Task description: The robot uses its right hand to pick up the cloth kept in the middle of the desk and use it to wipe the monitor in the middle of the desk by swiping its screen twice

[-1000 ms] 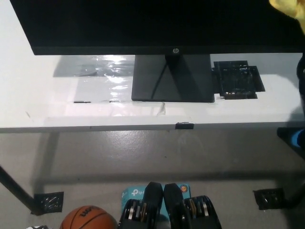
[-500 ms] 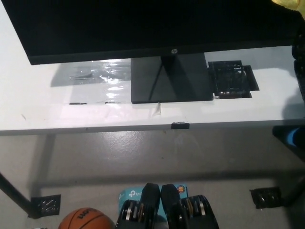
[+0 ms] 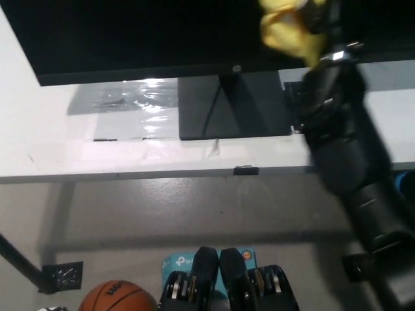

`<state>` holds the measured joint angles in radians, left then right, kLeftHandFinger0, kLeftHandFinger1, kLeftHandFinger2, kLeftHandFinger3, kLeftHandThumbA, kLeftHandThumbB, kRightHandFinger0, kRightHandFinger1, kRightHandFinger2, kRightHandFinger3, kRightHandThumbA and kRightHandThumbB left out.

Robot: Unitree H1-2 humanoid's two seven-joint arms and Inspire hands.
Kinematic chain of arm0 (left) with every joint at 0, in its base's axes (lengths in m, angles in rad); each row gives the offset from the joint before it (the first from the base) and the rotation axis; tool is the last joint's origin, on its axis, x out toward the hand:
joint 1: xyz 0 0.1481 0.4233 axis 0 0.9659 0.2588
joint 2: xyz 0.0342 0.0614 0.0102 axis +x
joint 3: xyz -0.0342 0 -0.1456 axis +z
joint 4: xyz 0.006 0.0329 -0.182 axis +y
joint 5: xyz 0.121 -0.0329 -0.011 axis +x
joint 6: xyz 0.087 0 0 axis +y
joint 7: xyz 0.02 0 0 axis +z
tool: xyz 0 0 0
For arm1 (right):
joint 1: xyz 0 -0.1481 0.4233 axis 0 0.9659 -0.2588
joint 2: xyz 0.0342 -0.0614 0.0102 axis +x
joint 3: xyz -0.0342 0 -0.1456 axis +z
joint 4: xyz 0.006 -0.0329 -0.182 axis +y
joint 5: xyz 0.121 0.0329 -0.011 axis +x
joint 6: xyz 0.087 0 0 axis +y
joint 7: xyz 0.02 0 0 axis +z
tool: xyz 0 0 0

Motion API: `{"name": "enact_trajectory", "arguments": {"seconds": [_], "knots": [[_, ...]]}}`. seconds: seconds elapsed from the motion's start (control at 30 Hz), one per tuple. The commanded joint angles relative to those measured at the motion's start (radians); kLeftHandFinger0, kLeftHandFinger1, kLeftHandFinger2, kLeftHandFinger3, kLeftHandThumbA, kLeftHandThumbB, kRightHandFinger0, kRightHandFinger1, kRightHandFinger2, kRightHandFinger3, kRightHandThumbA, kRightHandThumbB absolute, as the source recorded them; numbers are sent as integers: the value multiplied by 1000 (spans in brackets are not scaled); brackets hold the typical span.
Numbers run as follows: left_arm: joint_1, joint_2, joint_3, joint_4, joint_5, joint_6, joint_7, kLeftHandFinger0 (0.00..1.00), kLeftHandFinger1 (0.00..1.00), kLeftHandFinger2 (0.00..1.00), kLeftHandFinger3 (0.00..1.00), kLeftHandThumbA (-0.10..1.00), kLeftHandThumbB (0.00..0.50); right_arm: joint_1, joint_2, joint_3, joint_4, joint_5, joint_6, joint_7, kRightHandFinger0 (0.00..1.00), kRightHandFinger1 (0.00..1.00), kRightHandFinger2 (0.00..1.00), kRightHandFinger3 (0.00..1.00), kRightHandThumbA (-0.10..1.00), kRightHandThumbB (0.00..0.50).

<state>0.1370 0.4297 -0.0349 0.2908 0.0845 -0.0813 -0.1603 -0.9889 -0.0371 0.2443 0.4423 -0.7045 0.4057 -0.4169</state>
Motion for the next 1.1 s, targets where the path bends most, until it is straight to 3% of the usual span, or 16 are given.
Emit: {"name": "enact_trajectory", "arguments": {"seconds": [0.0, 0.03, 0.17, 0.2, 0.37, 0.47, 0.57, 0.63, 0.7, 0.77, 0.83, 0.9, 0.93, 0.97, 1.0, 1.07], "knots": [[-1, 16, 0, -14, 8, 0, -18, 542, 563, 671, 792, 840, 421, -46, 27, 17, -53, -35, 50, 17, 0, 0, 358, 2, -100, 39], [-5, 14, 1, 2, 4, -17, -17, 531, 554, 661, 776, 834, 430, -48, 36, 19, -50, -34, 51, 14, 0, 0, 368, 0, -100, 14], [-1, 14, 0, -7, 12, 5, -13, 549, 559, 663, 766, 849, 461, -61, 57, 22, -28, -31, 53, 8, 0, 0, 401, 15, -100, 29], [1, 14, -1, -12, 15, 5, -10, 548, 559, 669, 767, 837, 431, -67, 58, 24, -25, -29, 55, 16, 0, 0, 410, 120, -100, 49], [2, 14, -4, 8, 13, -20, -12, 530, 554, 675, 779, 856, 442, -78, 54, 29, -2, -23, 37, 14, 0, 0, 385, 84, -100, 2], [10, 11, 1, -1, 11, -6, -8, 541, 557, 680, 771, 837, 437, -81, 41, 30, 11, -28, 33, 7, 0, 0, 403, 64, -100, 16], [12, 10, 2, -1, 8, -9, -9, 548, 557, 677, 769, 833, 430, -83, 17, 24, 13, -24, 32, 18, 0, 0, 405, 152, -100, 56], [12, 10, 1, -8, 10, 0, -10, 546, 565, 682, 784, 831, 426, -86, 2, 13, 22, -21, 25, 2, 0, 0, 398, 165, -100, 26], [15, 10, 2, -17, 10, 6, -10, 543, 568, 686, 789, 817, 414, -90, -26, 13, 31, -31, 36, 5, 0, 4, 416, 200, -100, 41], [20, 8, 4, -18, 4, 3, -13, 543, 568, 685, 783, 794, 397, -89, -52, 2, 36, -15, 28, 12, 0, 6, 426, 182, -100, 60], [28, 8, 4, -27, 6, 10, -11, 558, 568, 688, 784, 784, 379, -99, -91, -7, 66, -11, 38, 25, 0, 26, 438, 38, -100, 68], [33, 6, 4, -25, 11, 5, -6, 560, 569, 690, 791, 785, 371, -101, -100, -17, 85, -1, 35, 11, 0, 26, 435, 24, -100, 106], [34, 5, 4, -31, 14, 18, -4, 553, 564, 692, 789, 784, 371, -103, -112, -25, 83, 2, 47, 16, 0, 16, 407, 244, -100, 125], [37, 3, 5, -33, 14, 20, -3, 551, 562, 697, 806, 775, 363, -103, -133, -32, 93, 7, 38, 19, 0, 3, 356, 298, -100, 134], [38, -1, 10, -35, 3, 26, -5, 553, 559, 695, 799, 748, 356, -105, -153, -39, 102, 13, 40, 27, 0, 0, 337, 289, -100, 132], [35, 3, 6, -25, 13, 13, -4, 557, 567, 696, 790, 782, 363, -116, -170, -54, 150, 25, 15, 0, 0, 0, 332, 16, -100, 158]]}}
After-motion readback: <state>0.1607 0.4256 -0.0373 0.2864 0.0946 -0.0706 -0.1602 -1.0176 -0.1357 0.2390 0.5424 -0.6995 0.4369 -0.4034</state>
